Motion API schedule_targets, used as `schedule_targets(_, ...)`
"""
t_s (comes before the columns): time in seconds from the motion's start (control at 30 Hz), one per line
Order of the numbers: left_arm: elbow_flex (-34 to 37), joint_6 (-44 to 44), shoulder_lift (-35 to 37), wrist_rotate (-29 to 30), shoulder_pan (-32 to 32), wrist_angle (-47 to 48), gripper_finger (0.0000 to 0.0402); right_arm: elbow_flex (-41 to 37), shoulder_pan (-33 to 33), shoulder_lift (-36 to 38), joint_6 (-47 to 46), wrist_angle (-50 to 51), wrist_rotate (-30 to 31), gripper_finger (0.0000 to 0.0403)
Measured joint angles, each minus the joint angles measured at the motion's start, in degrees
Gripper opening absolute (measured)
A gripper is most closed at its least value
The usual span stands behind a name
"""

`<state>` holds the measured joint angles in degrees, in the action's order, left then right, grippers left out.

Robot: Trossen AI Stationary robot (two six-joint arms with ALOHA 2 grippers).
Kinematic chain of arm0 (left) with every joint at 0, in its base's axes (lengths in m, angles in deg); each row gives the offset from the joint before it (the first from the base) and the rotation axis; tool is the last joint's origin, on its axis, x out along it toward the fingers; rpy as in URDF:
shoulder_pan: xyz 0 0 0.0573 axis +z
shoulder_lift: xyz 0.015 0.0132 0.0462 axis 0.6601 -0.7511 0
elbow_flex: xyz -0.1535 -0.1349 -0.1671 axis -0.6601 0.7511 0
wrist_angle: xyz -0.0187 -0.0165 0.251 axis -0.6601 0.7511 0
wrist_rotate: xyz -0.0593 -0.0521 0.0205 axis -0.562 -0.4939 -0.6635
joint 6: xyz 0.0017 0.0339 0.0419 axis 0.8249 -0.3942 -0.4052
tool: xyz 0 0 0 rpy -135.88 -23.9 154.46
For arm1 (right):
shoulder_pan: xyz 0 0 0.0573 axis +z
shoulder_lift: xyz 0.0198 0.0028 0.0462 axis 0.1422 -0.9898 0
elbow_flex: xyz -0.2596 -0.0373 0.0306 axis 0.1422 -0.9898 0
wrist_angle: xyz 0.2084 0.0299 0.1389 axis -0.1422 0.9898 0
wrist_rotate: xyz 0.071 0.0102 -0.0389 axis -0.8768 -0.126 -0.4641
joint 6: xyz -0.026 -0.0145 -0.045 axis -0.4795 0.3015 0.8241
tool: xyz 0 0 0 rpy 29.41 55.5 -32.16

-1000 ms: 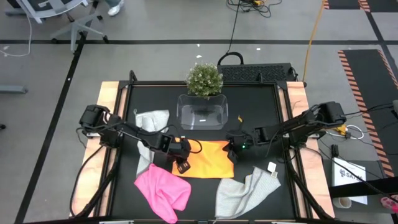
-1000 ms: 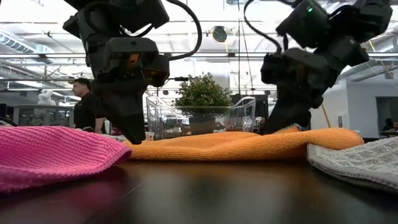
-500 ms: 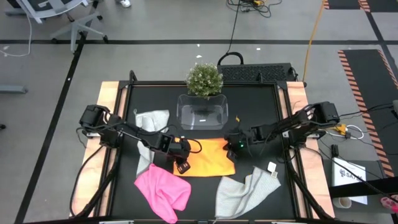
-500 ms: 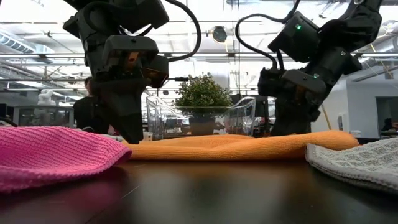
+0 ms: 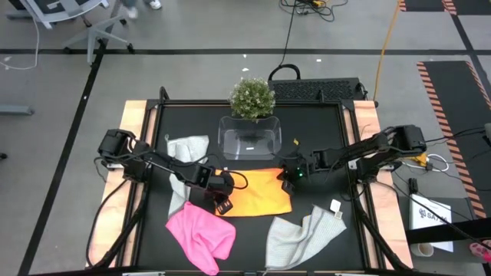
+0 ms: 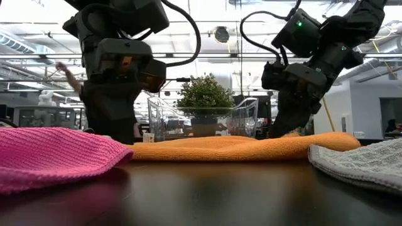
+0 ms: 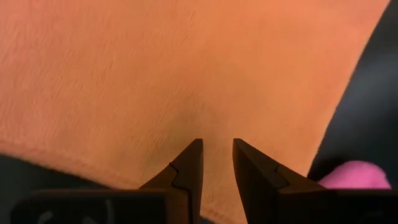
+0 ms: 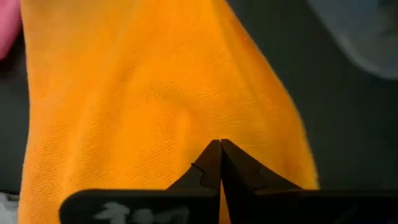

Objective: Fold microfiber towels
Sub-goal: Fold the orange microfiber towel on the table

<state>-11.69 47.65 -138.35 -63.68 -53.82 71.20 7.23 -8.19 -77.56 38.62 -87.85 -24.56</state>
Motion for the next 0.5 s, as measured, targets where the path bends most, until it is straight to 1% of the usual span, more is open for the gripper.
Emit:
schedule_targets(0.1, 0.0, -0.02, 0.0, -0.05, 0.0, 1.4, 0.0088, 0.0, -1.05, 2.6, 0.67, 2.81, 0.89, 0.0)
schedule_targets(0.27, 0.0, -0.55, 0.0, 0.69, 0.0, 1.89, 0.0088, 0.0, -1.1, 6.35, -0.5, 2.51, 1.49, 0.0)
schedule_targets(0.4, 0.0, -0.88, 0.0, 3.45, -0.02, 1.74, 0.0088, 0.46, 0.18, 7.0, -2.69, 3.19, 1.47, 0.0)
schedule_targets(0.5, 0.0, -1.63, 0.0, 4.34, 0.0, 1.66, 0.0088, 2.05, 1.33, 6.29, -3.28, 4.47, 1.51, 0.0)
